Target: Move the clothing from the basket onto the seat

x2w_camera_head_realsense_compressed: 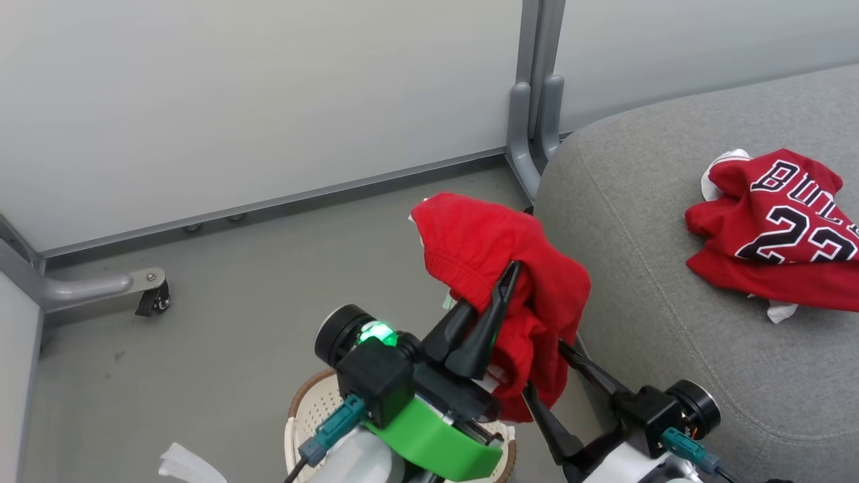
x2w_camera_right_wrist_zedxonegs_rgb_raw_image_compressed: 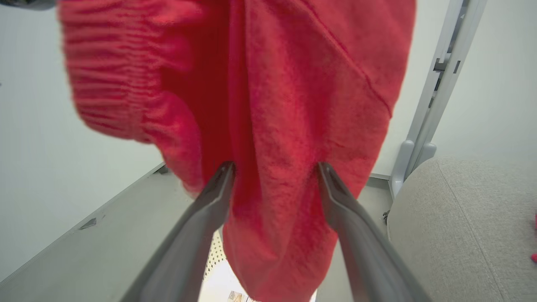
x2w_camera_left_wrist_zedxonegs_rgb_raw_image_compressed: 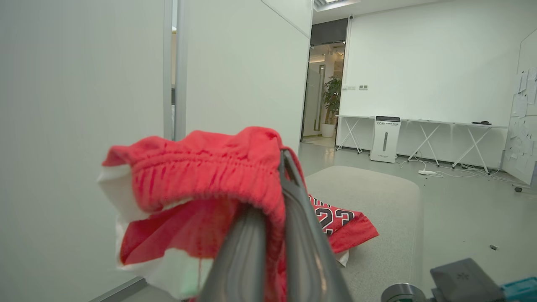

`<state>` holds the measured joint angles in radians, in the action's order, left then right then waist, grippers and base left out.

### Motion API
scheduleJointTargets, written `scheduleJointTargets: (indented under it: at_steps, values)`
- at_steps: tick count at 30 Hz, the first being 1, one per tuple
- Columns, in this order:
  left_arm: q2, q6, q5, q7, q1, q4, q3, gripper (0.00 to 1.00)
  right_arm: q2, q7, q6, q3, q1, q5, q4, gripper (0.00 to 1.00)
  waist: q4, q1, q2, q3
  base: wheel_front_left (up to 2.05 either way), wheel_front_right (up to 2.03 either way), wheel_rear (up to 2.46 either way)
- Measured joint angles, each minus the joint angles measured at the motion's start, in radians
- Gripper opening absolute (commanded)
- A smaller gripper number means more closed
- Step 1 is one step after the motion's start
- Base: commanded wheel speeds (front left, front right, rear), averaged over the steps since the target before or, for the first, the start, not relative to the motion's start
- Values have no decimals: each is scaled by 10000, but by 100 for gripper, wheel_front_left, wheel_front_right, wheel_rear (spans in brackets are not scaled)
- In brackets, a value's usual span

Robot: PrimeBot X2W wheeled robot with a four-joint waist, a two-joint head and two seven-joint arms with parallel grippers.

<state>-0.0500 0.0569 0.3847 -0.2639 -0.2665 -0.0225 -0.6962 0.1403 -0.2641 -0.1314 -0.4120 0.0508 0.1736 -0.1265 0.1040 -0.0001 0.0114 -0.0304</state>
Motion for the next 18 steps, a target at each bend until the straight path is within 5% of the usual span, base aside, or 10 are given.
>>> scheduleJointTargets:
  at_steps: [12, 13, 15, 18]
  values:
    - [0, -125, 163, 0, -174, -90, -575, 0, -276, 0, 0, 573, -3, -506, -489, 100, -18, 0, 0, -65, 0, 0, 0]
    - [0, -125, 196, 0, -174, -82, -593, 0, -274, 0, 0, 548, -3, -506, -485, 81, -17, 0, 0, -75, 0, 0, 0]
    - [0, -125, 198, 0, -176, -52, -621, 0, -261, 0, 0, 474, -3, -504, -479, 0, -20, 0, 0, -91, 0, 0, 0]
    - [0, -121, 205, 0, -186, 10, -654, 0, -186, 0, 0, 282, -3, -422, -497, 0, -38, 0, 0, -97, 0, 0, 0]
